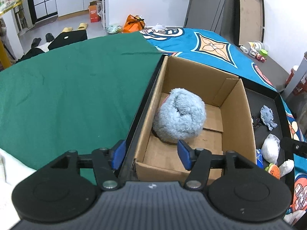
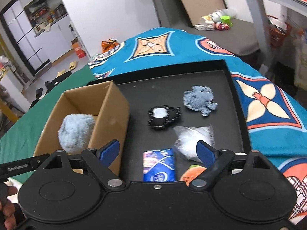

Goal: Organize soft objects
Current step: 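Move the right tool to the clear bag of white stuffing and grasp it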

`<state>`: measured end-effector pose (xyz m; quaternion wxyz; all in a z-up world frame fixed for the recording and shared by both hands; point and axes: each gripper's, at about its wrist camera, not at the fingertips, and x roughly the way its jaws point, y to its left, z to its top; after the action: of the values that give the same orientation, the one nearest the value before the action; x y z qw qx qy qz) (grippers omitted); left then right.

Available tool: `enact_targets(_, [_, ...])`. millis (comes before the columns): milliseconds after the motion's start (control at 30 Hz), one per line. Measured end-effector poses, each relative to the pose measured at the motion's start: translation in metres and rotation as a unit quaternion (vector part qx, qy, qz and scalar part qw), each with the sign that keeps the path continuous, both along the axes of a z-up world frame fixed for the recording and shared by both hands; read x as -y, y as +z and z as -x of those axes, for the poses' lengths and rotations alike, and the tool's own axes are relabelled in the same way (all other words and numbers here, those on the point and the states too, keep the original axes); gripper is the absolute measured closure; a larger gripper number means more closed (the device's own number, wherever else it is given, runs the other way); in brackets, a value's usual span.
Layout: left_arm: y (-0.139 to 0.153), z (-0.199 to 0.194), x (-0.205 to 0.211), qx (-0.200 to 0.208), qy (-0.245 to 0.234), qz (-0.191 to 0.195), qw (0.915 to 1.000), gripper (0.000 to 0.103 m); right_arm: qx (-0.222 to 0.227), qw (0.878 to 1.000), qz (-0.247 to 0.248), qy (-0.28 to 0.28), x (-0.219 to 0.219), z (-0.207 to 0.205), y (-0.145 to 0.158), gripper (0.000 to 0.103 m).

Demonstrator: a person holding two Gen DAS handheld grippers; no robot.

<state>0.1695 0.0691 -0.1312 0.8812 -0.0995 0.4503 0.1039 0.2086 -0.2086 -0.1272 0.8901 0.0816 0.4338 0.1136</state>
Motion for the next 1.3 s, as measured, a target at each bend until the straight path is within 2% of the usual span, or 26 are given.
enact_targets(200, [0.002, -0.005, 0.009, -0.007, -0.002, -0.013, 0.9999, 0.039, -0.005, 1.000, -0.009, -0.027, 0.017, -0.008, -0.012, 0.020])
enact_targets(700, [-0.002, -0.020, 0.024, -0.024, -0.004, -0.041, 0.9989, 0.038, -0.034, 0.992, -0.066, -0.101, 0.054, -0.033, -0.045, 0.053])
enact_targets(933, [-0.009, -0.025, 0.025, -0.034, 0.001, -0.047, 0.9983, 0.038, -0.067, 0.989, -0.067, -0.110, 0.058, -0.040, -0.065, 0.056])
enact_targets(1033, [-0.011, -0.028, 0.025, -0.041, 0.001, -0.050, 0.9979, 0.038, -0.075, 0.989, -0.066, -0.110, 0.059, -0.044, -0.072, 0.062])
enact_targets(1200, [-0.012, -0.029, 0.025, -0.043, 0.003, -0.051, 0.9977, 0.038, -0.067, 0.991, -0.062, -0.094, 0.055, -0.043, -0.069, 0.079])
enact_targets(1300, [-0.011, -0.028, 0.023, -0.040, 0.004, -0.049, 0.9980, 0.038, -0.059, 0.992, -0.065, -0.095, 0.057, -0.041, -0.065, 0.082])
